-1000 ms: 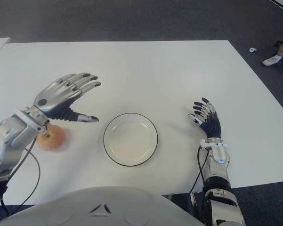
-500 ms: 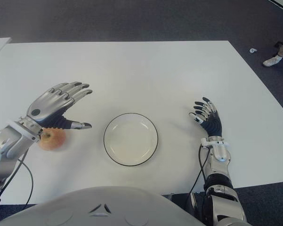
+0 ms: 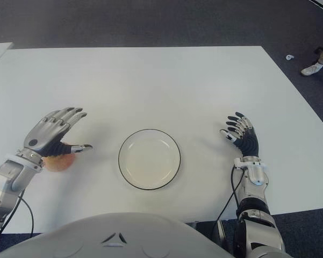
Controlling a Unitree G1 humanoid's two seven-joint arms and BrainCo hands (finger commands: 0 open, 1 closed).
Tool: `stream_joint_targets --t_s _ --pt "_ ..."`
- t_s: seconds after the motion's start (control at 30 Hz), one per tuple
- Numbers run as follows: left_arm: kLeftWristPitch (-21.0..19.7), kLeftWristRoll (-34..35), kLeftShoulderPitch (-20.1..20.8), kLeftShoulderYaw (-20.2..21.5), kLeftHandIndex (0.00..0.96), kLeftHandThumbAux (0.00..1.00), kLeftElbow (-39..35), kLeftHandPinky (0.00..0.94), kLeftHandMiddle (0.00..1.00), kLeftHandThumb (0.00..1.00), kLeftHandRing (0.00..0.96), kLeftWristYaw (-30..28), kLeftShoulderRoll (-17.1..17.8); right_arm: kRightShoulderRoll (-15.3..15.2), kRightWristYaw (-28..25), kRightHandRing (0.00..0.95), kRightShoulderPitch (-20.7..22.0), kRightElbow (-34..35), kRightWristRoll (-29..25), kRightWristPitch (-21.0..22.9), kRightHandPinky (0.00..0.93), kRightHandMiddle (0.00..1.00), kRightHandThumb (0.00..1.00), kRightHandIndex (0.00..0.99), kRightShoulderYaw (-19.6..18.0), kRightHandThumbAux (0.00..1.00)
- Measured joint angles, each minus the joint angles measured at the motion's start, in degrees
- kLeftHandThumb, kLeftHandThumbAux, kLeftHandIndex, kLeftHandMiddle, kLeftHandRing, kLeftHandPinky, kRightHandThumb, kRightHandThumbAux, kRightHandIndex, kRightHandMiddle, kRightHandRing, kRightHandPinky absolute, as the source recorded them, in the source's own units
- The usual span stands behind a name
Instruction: Put the apples into the plate.
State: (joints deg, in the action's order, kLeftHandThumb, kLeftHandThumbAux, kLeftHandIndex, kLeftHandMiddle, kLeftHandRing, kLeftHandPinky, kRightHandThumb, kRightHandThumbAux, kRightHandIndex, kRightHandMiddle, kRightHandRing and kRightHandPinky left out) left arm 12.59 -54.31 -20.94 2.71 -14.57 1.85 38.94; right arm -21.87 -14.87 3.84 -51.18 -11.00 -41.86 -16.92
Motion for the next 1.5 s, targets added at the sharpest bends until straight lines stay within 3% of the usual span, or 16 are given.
stream_joint_targets --t_s 0.23,0.47,0.73,1.5 --pt "-2.0 -0.8 -1.6 -0.6 0.039 0.183 0.7 0.0 0.004 0.209 0.0 1.6 -1.2 -1.2 -0.3 0.297 -2.4 2.4 -0.2 2.0 0.325 0.283 0.336 0.122 -0.3 0.797" --pt "-2.6 -0.5 -6.0 1.4 0.05 0.188 -1.0 0.0 0.011 0.204 0.0 2.9 -1.4 -2.2 1.2 0.29 -3.8 4.3 0.5 3.0 0.296 0.276 0.343 0.087 0.0 0.844" --pt "-2.1 -0.3 -9.2 3.7 0.075 0.2 2.0 0.018 0.029 0.204 0.005 6.5 -1.1 -0.2 3.5 0.29 -7.9 12.4 0.4 7.1 0.308 0.273 0.342 0.085 0.5 0.873" --pt "-4.0 -0.6 -8.0 1.2 0.116 0.235 5.7 0.03 0.064 0.218 0.034 9.5 -1.8 1.3 2.9 0.279 -11.9 21.7 -1.9 14.5 0.283 0.267 0.383 0.086 0.1 0.863"
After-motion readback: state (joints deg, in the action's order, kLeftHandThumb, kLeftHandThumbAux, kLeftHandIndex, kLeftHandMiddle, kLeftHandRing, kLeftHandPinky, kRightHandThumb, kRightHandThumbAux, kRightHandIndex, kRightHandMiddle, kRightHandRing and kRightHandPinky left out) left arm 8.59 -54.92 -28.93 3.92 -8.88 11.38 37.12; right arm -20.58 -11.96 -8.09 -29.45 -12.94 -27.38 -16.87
